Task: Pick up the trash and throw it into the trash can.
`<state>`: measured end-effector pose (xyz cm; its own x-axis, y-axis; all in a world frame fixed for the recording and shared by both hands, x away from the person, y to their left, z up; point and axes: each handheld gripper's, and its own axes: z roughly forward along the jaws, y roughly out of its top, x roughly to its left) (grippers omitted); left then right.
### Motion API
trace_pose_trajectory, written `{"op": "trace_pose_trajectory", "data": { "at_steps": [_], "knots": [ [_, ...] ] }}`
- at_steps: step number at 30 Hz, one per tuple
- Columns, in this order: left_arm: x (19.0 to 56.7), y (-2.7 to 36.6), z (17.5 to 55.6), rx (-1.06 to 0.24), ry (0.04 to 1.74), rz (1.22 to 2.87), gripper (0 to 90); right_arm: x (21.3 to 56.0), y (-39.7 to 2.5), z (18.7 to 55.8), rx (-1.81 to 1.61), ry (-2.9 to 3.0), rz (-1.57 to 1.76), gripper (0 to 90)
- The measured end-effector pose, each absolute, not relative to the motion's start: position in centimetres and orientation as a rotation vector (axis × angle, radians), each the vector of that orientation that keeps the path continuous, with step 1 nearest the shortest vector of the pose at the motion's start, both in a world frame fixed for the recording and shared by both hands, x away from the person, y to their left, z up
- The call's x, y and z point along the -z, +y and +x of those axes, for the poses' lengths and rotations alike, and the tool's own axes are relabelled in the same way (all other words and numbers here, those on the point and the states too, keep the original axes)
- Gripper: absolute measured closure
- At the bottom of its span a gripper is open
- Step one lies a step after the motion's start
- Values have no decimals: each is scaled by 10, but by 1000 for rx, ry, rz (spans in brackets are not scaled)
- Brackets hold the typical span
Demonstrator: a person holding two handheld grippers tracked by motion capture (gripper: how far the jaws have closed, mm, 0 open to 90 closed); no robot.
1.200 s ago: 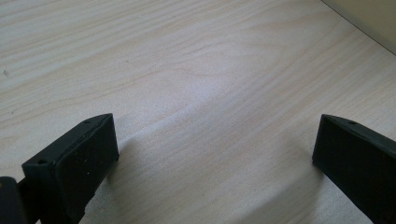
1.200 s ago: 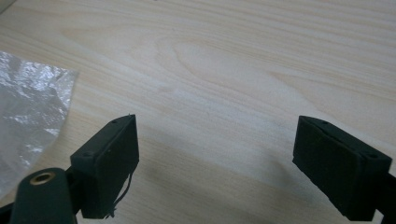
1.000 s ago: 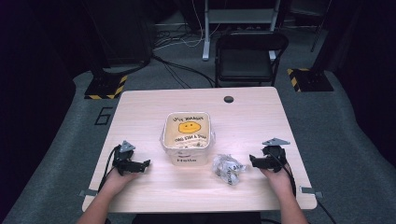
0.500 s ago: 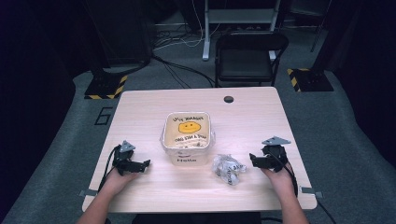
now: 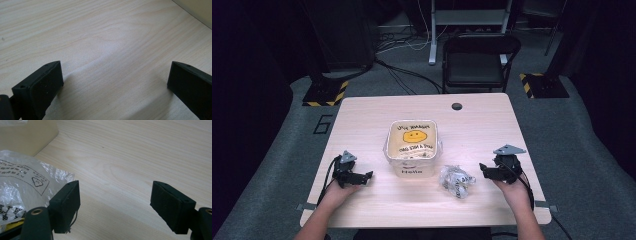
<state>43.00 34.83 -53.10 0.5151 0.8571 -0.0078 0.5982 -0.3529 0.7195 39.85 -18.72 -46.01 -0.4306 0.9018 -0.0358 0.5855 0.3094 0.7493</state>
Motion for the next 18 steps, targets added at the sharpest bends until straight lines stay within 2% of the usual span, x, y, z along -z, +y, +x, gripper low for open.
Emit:
{"op": "trace_pose_trajectory", "data": {
  "at_steps": [7,18],
  "knots": [
    [531,348,430,-492,1183,2084,0,456,-185,398,-943,2154,1291,231],
    [531,348,430,-493,1182,2081,0,447,-169,394,-1000,2207,1248,186]
  ]
}}
